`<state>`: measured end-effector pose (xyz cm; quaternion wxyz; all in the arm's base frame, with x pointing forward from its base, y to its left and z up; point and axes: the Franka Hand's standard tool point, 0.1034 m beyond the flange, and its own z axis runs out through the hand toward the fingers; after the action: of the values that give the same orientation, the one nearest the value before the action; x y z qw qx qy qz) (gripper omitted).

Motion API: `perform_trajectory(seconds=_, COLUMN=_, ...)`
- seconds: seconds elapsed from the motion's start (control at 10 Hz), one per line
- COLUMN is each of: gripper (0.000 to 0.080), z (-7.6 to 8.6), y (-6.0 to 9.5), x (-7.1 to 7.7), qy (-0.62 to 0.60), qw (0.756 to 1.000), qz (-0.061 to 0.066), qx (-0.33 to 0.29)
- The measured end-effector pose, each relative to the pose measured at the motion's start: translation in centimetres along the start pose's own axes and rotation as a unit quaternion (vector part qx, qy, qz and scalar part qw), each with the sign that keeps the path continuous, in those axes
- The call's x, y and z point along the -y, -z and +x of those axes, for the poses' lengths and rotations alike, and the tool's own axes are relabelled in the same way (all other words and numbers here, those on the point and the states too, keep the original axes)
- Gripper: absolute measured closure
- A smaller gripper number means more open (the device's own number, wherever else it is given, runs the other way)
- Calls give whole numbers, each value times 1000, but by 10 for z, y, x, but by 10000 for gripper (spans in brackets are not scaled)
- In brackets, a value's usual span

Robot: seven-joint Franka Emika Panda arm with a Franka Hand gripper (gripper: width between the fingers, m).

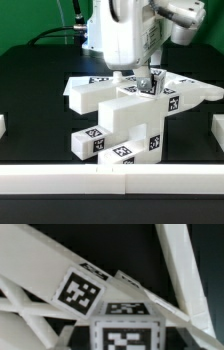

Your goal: Assemble chair

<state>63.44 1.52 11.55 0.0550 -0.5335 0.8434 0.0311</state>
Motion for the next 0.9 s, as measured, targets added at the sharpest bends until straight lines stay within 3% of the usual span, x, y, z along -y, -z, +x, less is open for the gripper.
perform_trajectory(seconds=0.4, gripper=512, z=-4, y=0, x=-1, qy=-90, qw=996, qz=-2, qx=9)
perform_trajectory(seconds=0.7, gripper=512, z=-7, y=-1, x=-2, qy=-61, qw=998, qz=-3, qx=14)
perform_trajectory(seconds=0.8, gripper=326, z=-7, y=-1, x=-3, qy=-59, qw=998, qz=-4, qx=14)
perform_trajectory(seconds=0.9, gripper=211, z=-2, y=1, x=-3, qy=-17, qw=1000, qz=-19, qx=14)
